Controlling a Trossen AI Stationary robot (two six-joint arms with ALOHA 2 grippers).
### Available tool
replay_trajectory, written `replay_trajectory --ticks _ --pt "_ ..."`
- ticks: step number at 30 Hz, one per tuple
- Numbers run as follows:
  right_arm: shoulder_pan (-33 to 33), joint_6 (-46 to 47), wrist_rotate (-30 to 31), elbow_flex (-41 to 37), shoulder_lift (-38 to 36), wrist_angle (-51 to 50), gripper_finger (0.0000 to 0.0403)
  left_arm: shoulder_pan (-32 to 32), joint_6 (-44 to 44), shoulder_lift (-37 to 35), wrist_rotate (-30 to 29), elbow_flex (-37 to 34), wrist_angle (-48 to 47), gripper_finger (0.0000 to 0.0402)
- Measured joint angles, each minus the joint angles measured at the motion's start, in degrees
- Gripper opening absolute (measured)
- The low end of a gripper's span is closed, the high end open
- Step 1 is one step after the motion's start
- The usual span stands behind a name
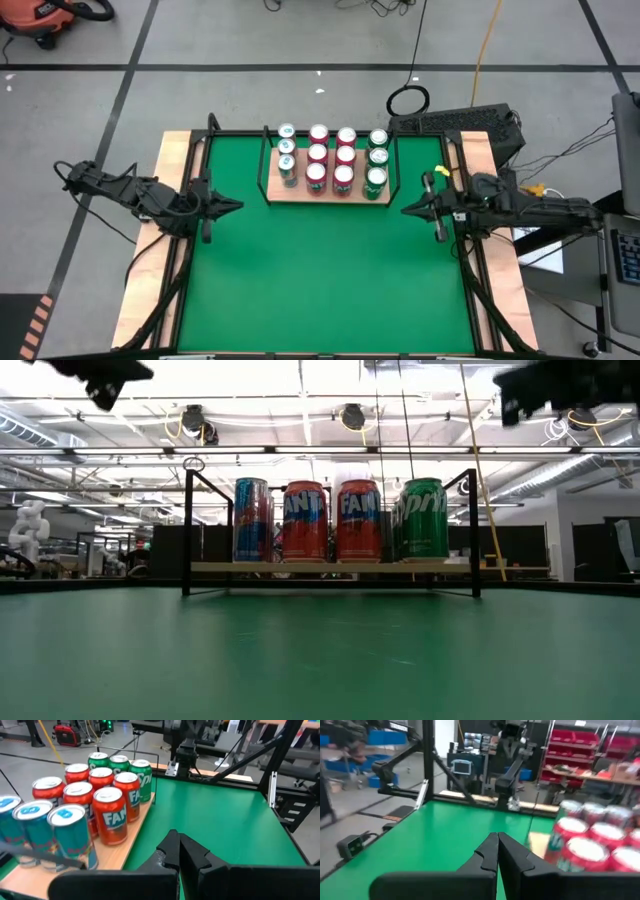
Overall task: Place canned beverage on shelf
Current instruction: Return to Home Position
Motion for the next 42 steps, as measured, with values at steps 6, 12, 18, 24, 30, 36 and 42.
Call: replay_trajectory --ticks 6,12,18,24,30,36,42 --pt "0.0 3.6 -2.0 -9.8 -2.5 11.4 0.0 0.0 1.1 -9.7 0.1 -6.3 -0.2 0.0" --pt "0.0 2.7 0.9 -16.4 -2.2 19.0 0.0 0.1 1.3 -18.9 0.1 -10.2 -2.1 0.0" --pt "0.0 3.4 2.6 -20.1 -2.2 23.1 0.0 0.1 2.2 -27.2 0.7 -12.3 -5.0 0.0" --pt "0.0 4.2 2.7 -21.0 -2.5 23.3 0.0 0.1 2.6 -27.5 3.6 -13.4 -3.5 0.0" --pt "-0.1 3.7 3.4 -21.1 -2.6 23.7 0.0 0.1 3.8 -27.1 6.1 -25.6 20.5 0.0" --pt "-0.1 5.2 4.0 -21.1 -2.6 23.8 0.0 0.1 6.2 -27.2 5.0 -33.5 30.4 0.0" --pt "-0.1 4.0 4.0 -21.2 -3.1 23.8 0.0 0.6 6.2 -27.4 6.2 -35.5 30.8 0.0"
